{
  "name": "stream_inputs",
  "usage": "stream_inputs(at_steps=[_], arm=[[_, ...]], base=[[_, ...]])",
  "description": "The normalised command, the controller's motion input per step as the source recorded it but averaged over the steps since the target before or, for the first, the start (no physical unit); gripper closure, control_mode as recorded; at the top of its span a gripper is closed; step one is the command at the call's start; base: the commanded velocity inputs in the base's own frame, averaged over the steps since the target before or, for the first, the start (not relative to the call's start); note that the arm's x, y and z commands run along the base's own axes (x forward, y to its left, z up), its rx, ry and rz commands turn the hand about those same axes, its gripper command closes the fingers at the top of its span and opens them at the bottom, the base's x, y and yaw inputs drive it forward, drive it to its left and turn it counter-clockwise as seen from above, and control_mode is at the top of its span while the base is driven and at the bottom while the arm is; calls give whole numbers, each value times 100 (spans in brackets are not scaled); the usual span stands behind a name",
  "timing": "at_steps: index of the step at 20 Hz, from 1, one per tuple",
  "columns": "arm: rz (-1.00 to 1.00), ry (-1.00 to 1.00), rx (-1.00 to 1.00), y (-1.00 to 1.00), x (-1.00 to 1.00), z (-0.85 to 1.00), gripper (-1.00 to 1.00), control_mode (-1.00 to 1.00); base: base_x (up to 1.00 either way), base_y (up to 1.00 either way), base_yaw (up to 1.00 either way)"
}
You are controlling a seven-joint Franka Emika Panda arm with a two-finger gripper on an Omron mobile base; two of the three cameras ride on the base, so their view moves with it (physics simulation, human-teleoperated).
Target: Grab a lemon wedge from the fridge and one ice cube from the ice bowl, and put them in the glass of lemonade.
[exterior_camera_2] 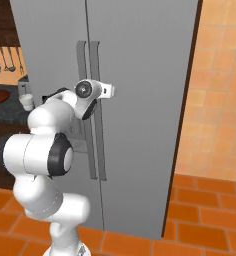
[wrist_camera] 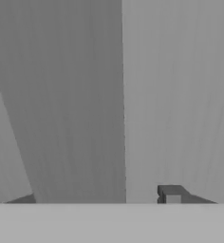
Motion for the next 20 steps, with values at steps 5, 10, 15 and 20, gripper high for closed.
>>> stream_inputs(at_steps=[5,10,15,20], arm=[[-3,12,0,-17,-24,12,100,-100],[-7,18,0,-51,-86,13,100,-100],[-16,20,2,-65,-100,1,100,-100],[-13,1,2,-79,-100,0,100,-100]], base=[[0,0,0],[0,0,0],[0,0,0],[0,0,0]])
